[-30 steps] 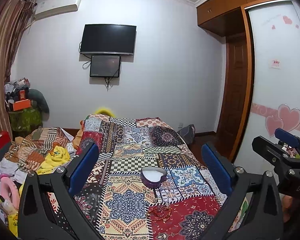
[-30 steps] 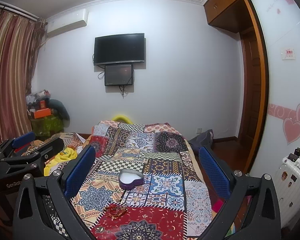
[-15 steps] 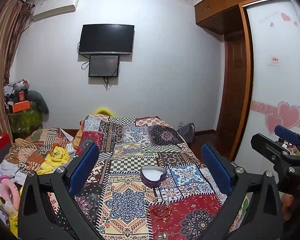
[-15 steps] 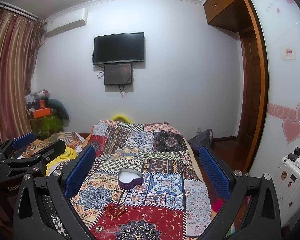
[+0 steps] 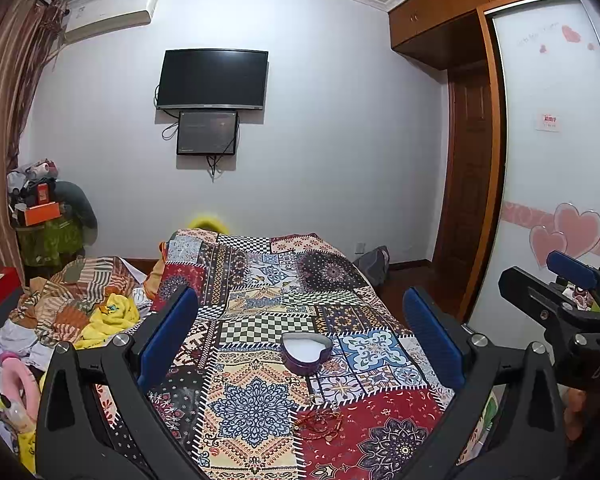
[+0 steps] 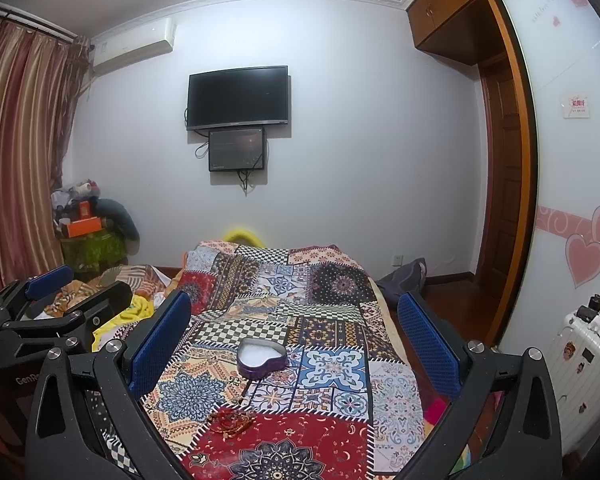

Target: Organize jewelry

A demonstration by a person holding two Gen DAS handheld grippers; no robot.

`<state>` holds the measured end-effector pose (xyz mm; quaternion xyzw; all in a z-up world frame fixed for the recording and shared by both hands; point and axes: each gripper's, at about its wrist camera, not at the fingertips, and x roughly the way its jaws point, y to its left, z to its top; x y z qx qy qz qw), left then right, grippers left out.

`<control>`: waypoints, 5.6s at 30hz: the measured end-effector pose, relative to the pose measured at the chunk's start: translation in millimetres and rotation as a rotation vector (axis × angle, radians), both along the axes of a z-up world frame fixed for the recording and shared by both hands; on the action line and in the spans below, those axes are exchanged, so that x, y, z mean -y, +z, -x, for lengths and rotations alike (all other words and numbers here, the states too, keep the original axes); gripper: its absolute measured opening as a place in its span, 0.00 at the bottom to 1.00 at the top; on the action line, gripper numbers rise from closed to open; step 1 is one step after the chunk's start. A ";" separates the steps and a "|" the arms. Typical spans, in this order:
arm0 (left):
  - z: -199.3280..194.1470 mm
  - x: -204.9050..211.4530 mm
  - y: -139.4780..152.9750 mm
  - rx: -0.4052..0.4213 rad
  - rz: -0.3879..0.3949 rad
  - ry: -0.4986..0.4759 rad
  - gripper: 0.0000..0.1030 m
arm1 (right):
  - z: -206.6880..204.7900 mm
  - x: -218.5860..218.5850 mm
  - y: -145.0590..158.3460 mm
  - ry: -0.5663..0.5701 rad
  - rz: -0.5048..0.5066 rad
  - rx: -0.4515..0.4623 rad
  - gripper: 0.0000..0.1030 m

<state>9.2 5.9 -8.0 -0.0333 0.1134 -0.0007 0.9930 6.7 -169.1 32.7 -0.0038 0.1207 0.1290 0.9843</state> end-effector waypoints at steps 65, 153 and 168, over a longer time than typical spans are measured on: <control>-183.4 -31.5 -193.4 -0.687 0.034 -0.138 0.70 | -142.5 -33.8 -155.1 0.067 0.187 -0.526 0.99; -209.2 -40.1 -115.0 -0.430 0.038 -0.164 0.08 | -212.5 -66.5 -141.4 0.280 0.184 -0.548 0.17; -251.8 -34.1 -114.7 -0.427 0.018 -0.193 0.08 | -242.4 -79.2 -143.4 0.296 0.158 -0.514 0.17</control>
